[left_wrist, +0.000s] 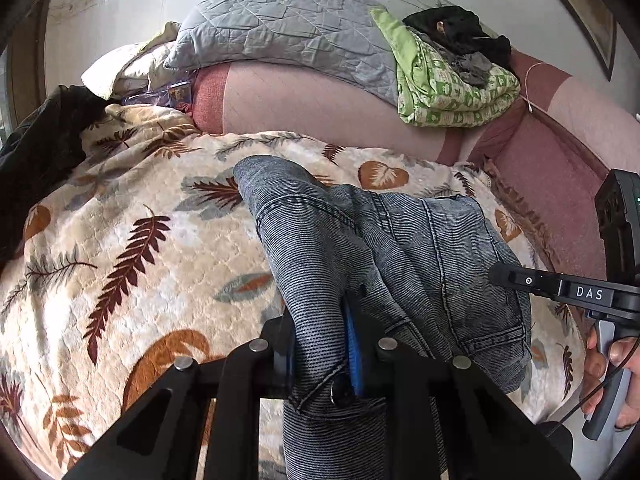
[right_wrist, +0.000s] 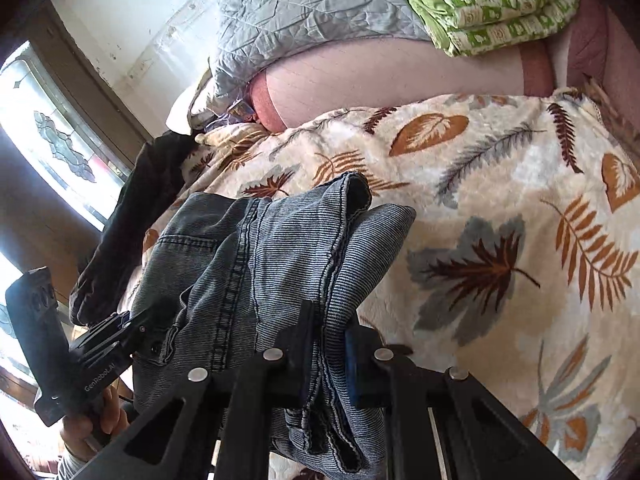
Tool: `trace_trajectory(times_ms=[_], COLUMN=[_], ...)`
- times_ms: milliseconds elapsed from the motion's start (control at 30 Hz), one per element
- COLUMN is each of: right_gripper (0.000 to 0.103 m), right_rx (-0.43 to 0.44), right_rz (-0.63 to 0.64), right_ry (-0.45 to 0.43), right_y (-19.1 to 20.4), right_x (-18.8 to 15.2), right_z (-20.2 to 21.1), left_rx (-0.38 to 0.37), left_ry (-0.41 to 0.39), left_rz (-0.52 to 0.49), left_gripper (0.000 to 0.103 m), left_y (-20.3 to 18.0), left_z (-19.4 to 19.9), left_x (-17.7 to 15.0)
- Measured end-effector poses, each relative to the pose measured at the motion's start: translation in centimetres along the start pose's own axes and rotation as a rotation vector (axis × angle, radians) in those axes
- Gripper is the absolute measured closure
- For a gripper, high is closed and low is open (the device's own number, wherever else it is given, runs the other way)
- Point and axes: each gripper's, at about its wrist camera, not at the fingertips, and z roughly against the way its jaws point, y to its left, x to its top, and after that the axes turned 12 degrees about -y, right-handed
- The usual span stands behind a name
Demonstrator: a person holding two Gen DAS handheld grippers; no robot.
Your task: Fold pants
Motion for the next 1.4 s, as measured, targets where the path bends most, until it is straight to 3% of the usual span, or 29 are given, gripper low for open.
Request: trace_trajectory(times_ms=[167, 267, 333, 400, 467, 600, 667, 767, 900, 967, 1033, 1133, 1267, 1400], right_gripper=[0.089, 0.082, 0.055, 0.049, 0.048, 0.034, 0.034, 0.034, 0.033, 0.032, 0.021, 0.009, 0.005, 0.005], right_rx=[-0.022, -0.080, -0.116, -0.124, -0.138, -0.124, -0.164, -0.217, -0.195, -0.197, -0.201, -0.216, -0.242, -0.256], right_rz=[-0.018, -0.052, -0.050, -0.038, -0.018, 0.050, 0.098, 0.096, 0.043, 0.079, 0.116, 0.139, 0.179, 0.201], right_ry=[0.030, 0.111, 0.125, 0.087, 0.026, -0.038, -0.005, 0.146, 0.090, 0.021, -0.066, -0.182, -0.250, -0.249], right_y=[-1.9, -3.7, -4.3, -4.1, -3.3, -0.7, 0.1, -0.8, -0.4, 0.7, 1.8, 3.0, 4.3, 4.9], right_x=[-0.8, -2.8, -3.7, -3.9, -4.0, -5.6, -7.2, -9.9, -8.9, -8.1, -7.7, -8.1, -9.3, -10.5], right_z=[-4.6, -7.5, -7.5, -6.0, -3.8, -1.1, -2.1, -5.7, -2.8, 0.3, 3.8, 8.3, 11.5, 12.2], left_rx=[0.046, 0.155, 0.156, 0.180, 0.198, 0.176, 0.188, 0.210, 0.220, 0.228, 0.236, 0.228, 0.171, 0.140], left_ry=[0.052, 0.147, 0.103, 0.082, 0.037, -0.001, 0.034, 0.137, 0.102, 0.039, -0.031, -0.085, -0.090, -0.065], left_rz=[-0.030, -0.097, -0.110, -0.110, -0.093, -0.048, -0.081, -0.115, -0.064, -0.079, -0.077, -0.038, 0.015, 0.028], left_gripper=[0.078, 0.068, 0.060, 0.036, 0.036, 0.028, 0.027, 0.027, 0.027, 0.027, 0.026, 0.015, 0.015, 0.015], left_y=[1.1, 1.6, 1.8, 2.0, 2.0, 1.1, 0.4, 0.1, -0.1, -0.8, -1.6, -2.3, -2.9, -3.8], left_z=[-5.1, -7.7, -6.8, -5.1, -2.9, 0.1, -0.7, -3.4, -0.8, 1.8, 4.7, 7.8, 9.9, 10.4], left_x=[-2.2, -4.8, -5.3, -5.1, -4.8, -5.3, -6.6, -8.5, -6.9, -5.9, -5.3, -4.8, -5.4, -6.3])
